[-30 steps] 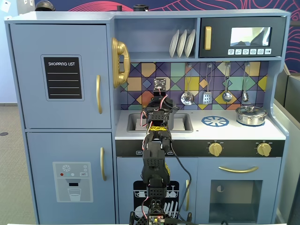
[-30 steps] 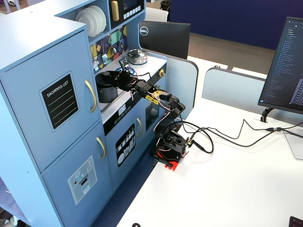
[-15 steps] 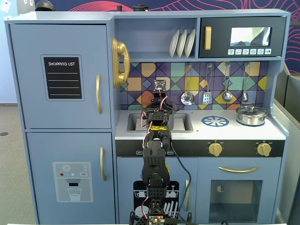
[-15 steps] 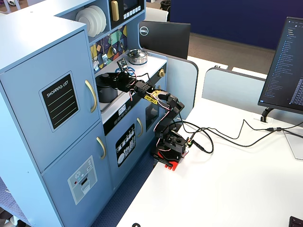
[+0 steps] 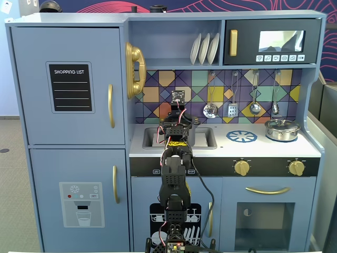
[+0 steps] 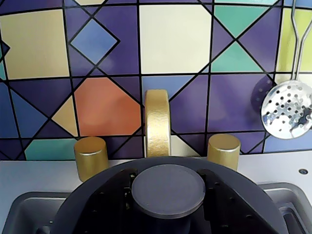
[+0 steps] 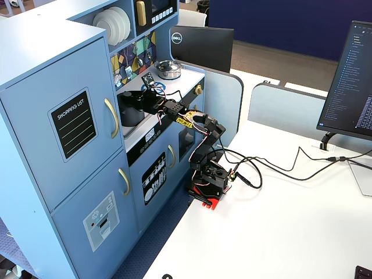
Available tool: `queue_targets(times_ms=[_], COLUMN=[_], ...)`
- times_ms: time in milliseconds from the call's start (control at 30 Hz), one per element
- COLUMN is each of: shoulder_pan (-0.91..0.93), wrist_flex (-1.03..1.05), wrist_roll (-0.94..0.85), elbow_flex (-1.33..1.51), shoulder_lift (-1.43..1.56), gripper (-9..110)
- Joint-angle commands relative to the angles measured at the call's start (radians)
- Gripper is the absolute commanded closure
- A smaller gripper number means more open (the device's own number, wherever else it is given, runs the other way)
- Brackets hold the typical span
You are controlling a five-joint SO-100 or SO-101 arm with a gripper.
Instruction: Pick up the lid from the counter and put it on the gray recipient
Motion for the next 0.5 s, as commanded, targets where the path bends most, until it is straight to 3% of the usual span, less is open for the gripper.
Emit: queue_targets(times_ms=[0, 167, 467], shoulder_pan=[0.035, 0.061, 0.037], wrist_flex=[-0.008, -0.028, 0.092], wrist_roll=[0.009, 0.021, 0.038], elbow_flex=[-0.015, 0.003, 0.012], shoulder_lift=[0.038, 0.078, 0.267], gripper=[73, 63, 67])
